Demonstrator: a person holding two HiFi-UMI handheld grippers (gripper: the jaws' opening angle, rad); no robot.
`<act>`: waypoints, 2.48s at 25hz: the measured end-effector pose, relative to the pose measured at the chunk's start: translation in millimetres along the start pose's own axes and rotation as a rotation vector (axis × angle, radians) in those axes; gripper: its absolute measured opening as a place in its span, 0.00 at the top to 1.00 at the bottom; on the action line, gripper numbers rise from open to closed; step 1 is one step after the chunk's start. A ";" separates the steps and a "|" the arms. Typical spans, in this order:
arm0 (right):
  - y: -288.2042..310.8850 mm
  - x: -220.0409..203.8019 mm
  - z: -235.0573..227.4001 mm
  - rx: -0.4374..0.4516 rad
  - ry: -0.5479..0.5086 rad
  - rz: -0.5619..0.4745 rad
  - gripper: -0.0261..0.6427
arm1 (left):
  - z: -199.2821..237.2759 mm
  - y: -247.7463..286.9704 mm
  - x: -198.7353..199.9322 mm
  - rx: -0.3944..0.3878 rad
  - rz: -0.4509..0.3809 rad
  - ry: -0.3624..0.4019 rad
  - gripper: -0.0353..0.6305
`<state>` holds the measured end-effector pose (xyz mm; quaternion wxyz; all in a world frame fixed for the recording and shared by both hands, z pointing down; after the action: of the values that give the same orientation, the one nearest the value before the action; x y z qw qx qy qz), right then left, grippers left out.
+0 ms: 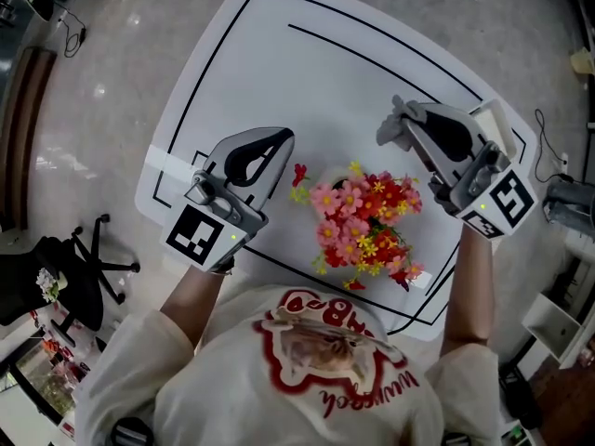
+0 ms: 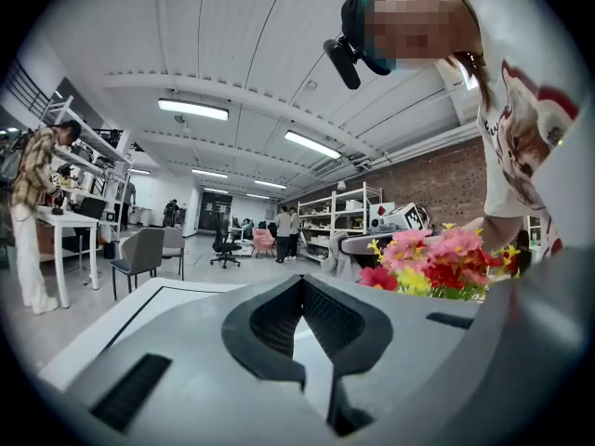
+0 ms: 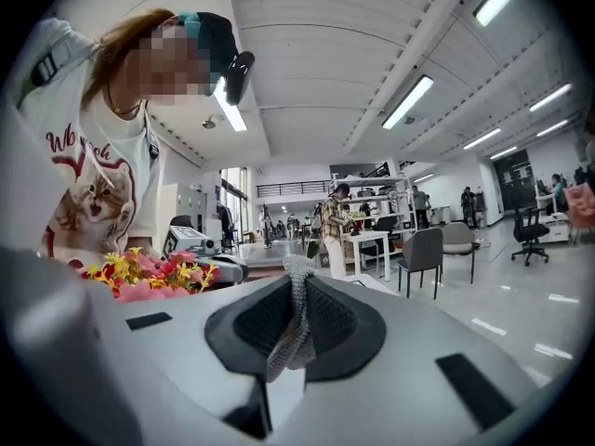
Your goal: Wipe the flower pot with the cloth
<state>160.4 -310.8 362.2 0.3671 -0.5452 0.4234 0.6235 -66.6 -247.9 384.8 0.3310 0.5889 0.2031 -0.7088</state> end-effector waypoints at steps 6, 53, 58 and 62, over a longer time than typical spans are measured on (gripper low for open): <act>12.4 -15.2 5.7 0.081 0.038 -0.007 0.92 | -2.4 4.0 -30.0 0.002 0.037 -0.020 0.94; 6.2 -82.8 56.0 0.359 0.186 0.088 0.92 | -10.2 11.1 -61.3 -0.010 0.052 0.027 0.94; -5.8 -84.1 58.6 0.318 0.195 0.083 0.92 | -8.9 10.6 -63.5 -0.003 0.068 0.031 0.94; -11.0 -84.2 61.2 0.261 0.173 0.086 0.92 | -10.0 12.2 -59.8 -0.009 0.055 0.034 0.94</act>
<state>159.4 -249.6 447.1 0.3701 -0.5260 0.5537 0.5289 -45.7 -236.0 441.8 0.3496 0.6044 0.1958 -0.6885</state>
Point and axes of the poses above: the fingertips, and each gripper's own axes: y forward along the fingers, z to its left, x out of its top, the point moved 6 cm from there along -y, backward along the fingers, and after that the axes turned 8 degrees about -y, right-handed, at the moved point
